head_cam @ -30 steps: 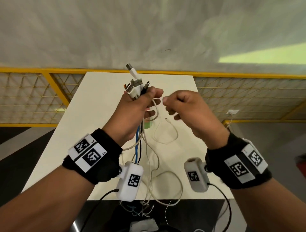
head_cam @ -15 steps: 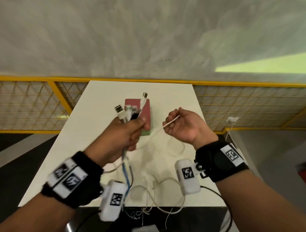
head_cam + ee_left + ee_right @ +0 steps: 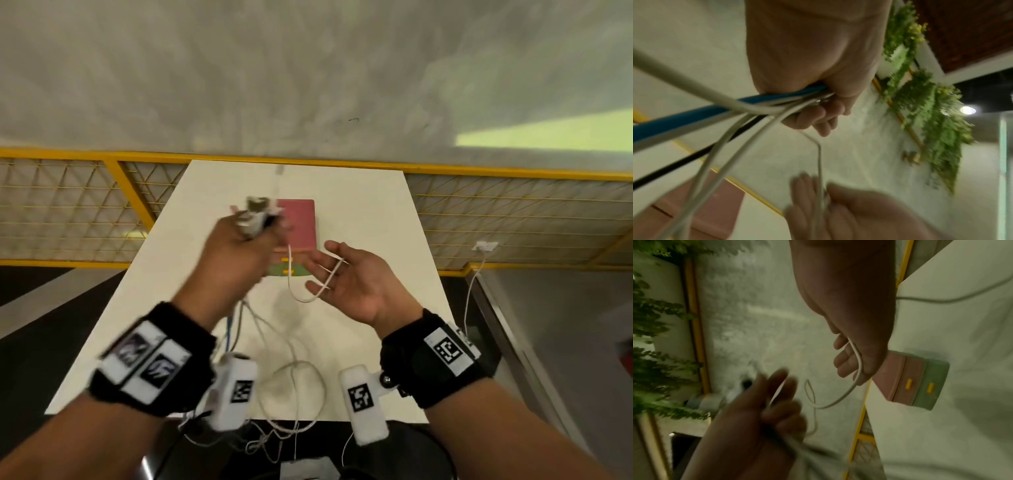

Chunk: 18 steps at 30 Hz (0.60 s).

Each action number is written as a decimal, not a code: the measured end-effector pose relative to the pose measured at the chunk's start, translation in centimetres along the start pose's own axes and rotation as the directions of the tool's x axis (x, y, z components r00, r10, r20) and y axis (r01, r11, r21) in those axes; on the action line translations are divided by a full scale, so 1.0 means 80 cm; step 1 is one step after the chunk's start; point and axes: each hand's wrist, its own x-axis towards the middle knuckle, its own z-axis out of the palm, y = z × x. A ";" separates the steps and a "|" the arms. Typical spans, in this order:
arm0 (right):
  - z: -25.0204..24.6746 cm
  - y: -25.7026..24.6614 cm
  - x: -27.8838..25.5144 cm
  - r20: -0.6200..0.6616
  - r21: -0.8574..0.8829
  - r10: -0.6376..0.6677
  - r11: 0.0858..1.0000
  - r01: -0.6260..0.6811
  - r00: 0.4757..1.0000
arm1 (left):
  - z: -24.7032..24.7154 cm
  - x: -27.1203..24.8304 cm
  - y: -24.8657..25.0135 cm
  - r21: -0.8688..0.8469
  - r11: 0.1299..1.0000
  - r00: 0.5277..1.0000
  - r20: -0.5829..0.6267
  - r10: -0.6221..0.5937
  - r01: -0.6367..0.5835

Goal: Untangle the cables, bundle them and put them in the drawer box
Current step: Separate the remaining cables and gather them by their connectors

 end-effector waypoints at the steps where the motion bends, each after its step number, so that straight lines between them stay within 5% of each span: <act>1: 0.010 0.003 -0.002 0.048 -0.017 -0.005 1.000 0.006 0.999 | 0.020 -0.001 0.003 0.071 0.997 0.999 0.047 0.010 -0.013; 8: 0.018 0.014 -0.007 0.180 0.210 0.012 0.977 -0.050 0.984 | 0.064 -0.015 -0.009 0.408 0.886 0.963 0.234 0.133 -0.221; 13: 0.017 0.012 -0.017 0.092 0.064 0.025 0.997 -0.031 0.995 | 0.029 -0.020 -0.028 0.276 0.952 0.941 0.336 0.029 -0.128; 18: -0.019 -0.041 0.000 -0.152 0.220 -0.060 0.971 0.093 0.987 | -0.049 -0.039 -0.066 0.538 0.839 0.788 0.548 -0.279 -0.077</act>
